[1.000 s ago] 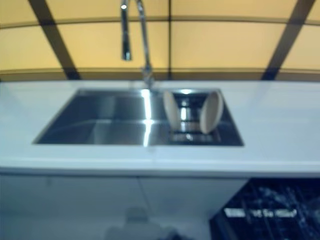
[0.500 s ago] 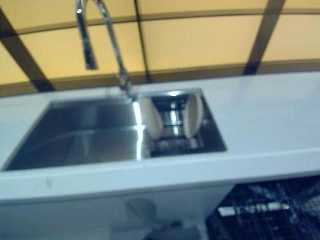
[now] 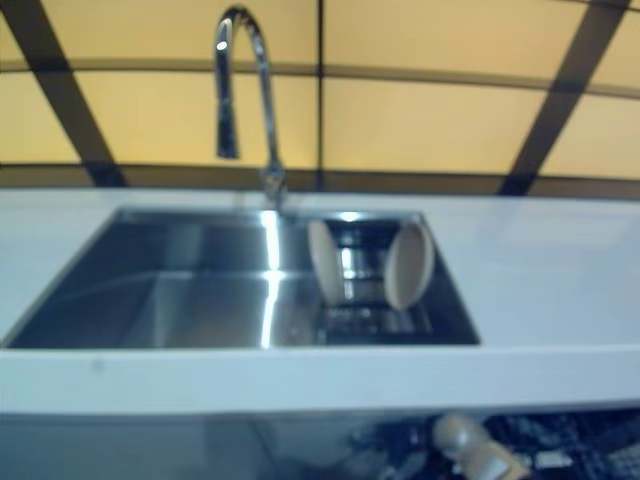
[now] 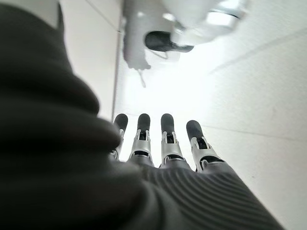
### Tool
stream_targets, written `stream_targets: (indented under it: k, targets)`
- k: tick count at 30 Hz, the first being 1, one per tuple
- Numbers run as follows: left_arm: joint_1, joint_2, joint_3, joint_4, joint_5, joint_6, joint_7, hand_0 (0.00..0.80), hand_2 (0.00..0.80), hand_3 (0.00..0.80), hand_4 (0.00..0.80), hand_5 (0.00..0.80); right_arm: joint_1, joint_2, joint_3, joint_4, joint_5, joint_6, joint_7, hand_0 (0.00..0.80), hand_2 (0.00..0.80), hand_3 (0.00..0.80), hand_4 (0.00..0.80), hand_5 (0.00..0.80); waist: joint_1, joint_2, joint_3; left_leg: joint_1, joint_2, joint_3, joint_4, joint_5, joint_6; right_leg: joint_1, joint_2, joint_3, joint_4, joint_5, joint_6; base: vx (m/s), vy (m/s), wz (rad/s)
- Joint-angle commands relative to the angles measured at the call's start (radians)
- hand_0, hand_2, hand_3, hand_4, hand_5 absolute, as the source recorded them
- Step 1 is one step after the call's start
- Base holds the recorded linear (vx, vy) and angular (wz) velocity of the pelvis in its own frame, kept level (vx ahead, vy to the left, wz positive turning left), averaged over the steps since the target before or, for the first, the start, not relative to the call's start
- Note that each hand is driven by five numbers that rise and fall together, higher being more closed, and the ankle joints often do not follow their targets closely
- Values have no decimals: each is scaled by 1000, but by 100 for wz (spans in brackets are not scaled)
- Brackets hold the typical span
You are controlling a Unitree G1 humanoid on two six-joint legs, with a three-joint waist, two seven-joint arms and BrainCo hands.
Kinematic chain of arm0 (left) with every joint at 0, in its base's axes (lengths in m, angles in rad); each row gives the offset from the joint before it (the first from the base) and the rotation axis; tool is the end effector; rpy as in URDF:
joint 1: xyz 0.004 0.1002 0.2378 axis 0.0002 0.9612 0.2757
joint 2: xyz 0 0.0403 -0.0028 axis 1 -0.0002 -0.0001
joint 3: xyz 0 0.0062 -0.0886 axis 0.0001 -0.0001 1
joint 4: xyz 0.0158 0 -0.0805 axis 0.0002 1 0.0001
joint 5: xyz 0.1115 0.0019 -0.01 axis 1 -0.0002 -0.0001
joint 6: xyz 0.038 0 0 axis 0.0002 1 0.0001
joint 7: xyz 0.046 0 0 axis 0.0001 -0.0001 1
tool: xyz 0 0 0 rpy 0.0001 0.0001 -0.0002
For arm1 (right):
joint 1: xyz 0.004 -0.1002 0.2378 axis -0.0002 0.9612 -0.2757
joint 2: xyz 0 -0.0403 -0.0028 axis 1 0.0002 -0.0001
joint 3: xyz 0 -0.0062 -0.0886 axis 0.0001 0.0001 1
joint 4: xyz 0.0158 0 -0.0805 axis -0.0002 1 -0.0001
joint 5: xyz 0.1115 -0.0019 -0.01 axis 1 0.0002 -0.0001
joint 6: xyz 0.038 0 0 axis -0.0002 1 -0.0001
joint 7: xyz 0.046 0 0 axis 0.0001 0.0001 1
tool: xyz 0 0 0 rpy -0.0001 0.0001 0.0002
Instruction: Take plates into dishwasher
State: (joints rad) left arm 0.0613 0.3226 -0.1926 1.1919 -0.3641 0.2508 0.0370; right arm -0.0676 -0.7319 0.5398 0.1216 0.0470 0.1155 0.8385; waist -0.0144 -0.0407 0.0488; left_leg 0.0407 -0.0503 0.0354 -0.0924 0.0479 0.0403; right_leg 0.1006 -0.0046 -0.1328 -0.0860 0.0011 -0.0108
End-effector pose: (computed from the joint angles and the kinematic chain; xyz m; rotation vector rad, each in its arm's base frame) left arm 0.0479 0.2461 -0.1097 0.0726 1.4845 0.2997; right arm 0.1991 -0.2022 0.0262 -0.5645 0.6718 1.2036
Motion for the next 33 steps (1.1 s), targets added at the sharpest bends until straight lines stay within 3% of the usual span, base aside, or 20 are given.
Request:
stream_targets:
  k: [1, 6, 12, 17, 20, 22, 23, 26, 33]
  targets:
    - [-43, 5, 18, 91, 36, -29, -14, 0, 0, 0, 0, 0, -168, -13, -97, -103, 204, 36, 169, 0, 0, 0, 0, 0, 8, -24, -14, 44, 4, 57, 5, -89, 13, -30, -8, 21, -1, 24, 47, 37, -15, -17]
    - [-33, 11, 11, 96, 42, -47, -21, 0, 0, 0, 0, 0, -177, 13, -123, -106, 298, 115, 252, 0, 0, 0, 0, 0, 15, -23, -20, 45, 5, 57, 5, -94, 17, -31, -11, 18, -1, 22, 52, 15, -8, -5]
    - [-27, 29, -4, 108, 74, -54, -50, 0, 0, 0, 0, 0, -176, 64, -113, -126, 417, 304, 500, 0, 0, 0, 0, 0, 25, -20, -23, 53, 6, 55, 5, -99, 17, -23, -12, 13, -1, 16, 55, 0, 0, 0]
    - [-39, 32, -26, 124, 82, -57, -58, 0, 0, 0, 0, 0, -190, 115, -103, -148, 618, 389, 521, 0, 0, 0, 0, 0, 32, -19, -29, 58, 6, 51, 5, -101, 17, -19, -14, 12, -1, 14, 57, 0, 0, 0]
    - [-44, 28, -34, 138, 91, -66, -63, 0, 0, 0, 0, 0, -216, 177, -152, -214, 924, 463, 431, 0, 0, 0, 0, 0, 35, -13, -37, 63, 5, 50, 5, -104, 18, -15, -14, 12, -1, 14, 61, 0, 0, 0]
    - [-43, 16, -37, 143, 97, -73, -56, 0, 0, 0, 0, 0, -253, 233, -230, -237, 1163, 421, 255, 0, 0, 0, 0, 0, 37, -8, -42, 68, 5, 49, 5, -108, 21, -12, -15, 13, -1, 12, 63, 0, 0, 0]
    - [-42, 12, -36, 142, 101, -72, -54, 0, 0, 0, 0, 0, -264, 247, -257, -236, 1201, 420, 207, 0, 0, 0, 0, 0, 37, -7, -43, 70, 5, 48, 5, -110, 21, -11, -15, 13, -1, 10, 63, 0, 0, 0]
    - [-43, 1, -27, 129, 116, -61, -48, 0, 0, 0, 0, 0, -318, 250, -372, -177, 1249, 330, -14, 0, 0, 0, 0, 0, 35, -4, -46, 75, 5, 46, 5, -119, 24, -8, -15, 16, -1, 7, 63, 0, 0, 0]
    - [-36, -5, -27, 144, 93, -70, -47, 0, 0, 0, 0, 0, -419, 66, -536, 39, 1310, 250, -133, 0, 0, 0, 0, 0, 15, -9, -55, 83, 8, 56, 5, -127, 17, -4, -10, 20, -1, 0, 58, -1, 1, 1]
